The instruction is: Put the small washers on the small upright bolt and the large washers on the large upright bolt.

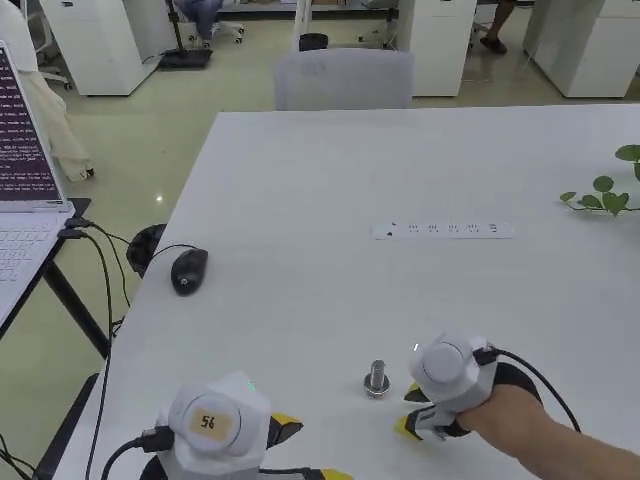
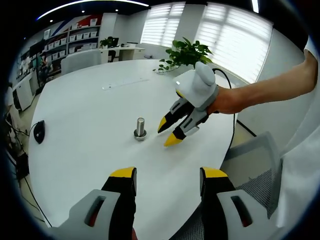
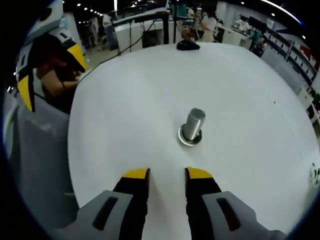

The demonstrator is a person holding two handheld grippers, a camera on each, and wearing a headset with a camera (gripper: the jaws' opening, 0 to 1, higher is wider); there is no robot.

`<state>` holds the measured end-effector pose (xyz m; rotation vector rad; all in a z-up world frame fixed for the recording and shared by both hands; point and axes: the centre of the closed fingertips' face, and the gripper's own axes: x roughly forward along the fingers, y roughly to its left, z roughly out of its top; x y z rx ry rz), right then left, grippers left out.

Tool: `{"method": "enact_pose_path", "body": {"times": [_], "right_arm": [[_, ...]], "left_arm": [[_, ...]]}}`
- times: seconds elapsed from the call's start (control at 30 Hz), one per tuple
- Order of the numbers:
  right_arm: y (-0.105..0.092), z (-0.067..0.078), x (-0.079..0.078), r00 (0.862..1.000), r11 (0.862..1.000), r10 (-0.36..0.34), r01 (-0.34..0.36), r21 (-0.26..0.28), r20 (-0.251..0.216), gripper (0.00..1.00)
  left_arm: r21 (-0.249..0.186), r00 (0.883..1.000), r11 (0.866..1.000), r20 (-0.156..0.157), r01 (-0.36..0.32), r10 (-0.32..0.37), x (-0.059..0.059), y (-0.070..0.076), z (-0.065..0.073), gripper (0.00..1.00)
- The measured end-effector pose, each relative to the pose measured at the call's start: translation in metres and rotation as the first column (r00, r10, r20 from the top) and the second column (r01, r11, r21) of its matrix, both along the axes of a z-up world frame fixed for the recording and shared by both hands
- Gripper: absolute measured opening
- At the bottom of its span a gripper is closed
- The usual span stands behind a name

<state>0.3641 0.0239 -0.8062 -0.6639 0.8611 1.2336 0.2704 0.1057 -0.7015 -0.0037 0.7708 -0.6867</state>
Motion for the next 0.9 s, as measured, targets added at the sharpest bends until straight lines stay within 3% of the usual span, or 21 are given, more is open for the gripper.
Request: {"method": "enact_pose_path", "body": {"times": [0.2,0.47,0.63,0.67,0.7,0.73,0.8,0.9], "right_arm": [[-0.03,0.002,-0.021,0.996,0.995,-0.085,0.086,0.043,-0.024,0.3],[-0.081,0.0,-0.044,0.977,0.976,-0.204,0.207,0.07,-0.055,0.34],[-0.109,0.009,-0.044,0.946,0.937,-0.318,0.323,0.13,-0.062,0.39],[-0.115,0.011,-0.043,0.935,0.923,-0.349,0.355,0.148,-0.07,0.4],[-0.117,0.011,-0.042,0.93,0.917,-0.36,0.368,0.154,-0.074,0.41],[-0.123,0.014,-0.04,0.915,0.898,-0.395,0.403,0.174,-0.084,0.42],[-0.129,0.021,-0.036,0.898,0.871,-0.431,0.44,0.221,-0.088,0.46],[-0.142,0.026,-0.033,0.879,0.847,-0.468,0.476,0.238,-0.089,0.53]], "left_arm": [[0.003,1.0,1.0,-0.003,0.01,-0.01,-0.001,-0.002,-0.002,0.5],[0.009,1.0,1.0,-0.006,0.014,-0.014,-0.001,0.0,-0.003,0.5],[0.012,1.0,1.0,-0.007,0.011,-0.011,0.0,0.003,-0.003,0.5],[0.014,1.0,1.0,-0.007,0.01,-0.01,0.0,0.004,-0.003,0.5],[0.014,1.0,1.0,-0.007,0.01,-0.01,0.0,0.005,-0.004,0.5],[0.014,1.0,1.0,-0.008,0.009,-0.009,0.0,0.005,-0.004,0.5],[0.016,1.0,1.0,-0.01,0.011,-0.01,0.0,0.006,-0.005,0.5],[0.018,1.0,1.0,-0.01,0.01,-0.01,0.0,0.007,-0.005,0.5]]}}
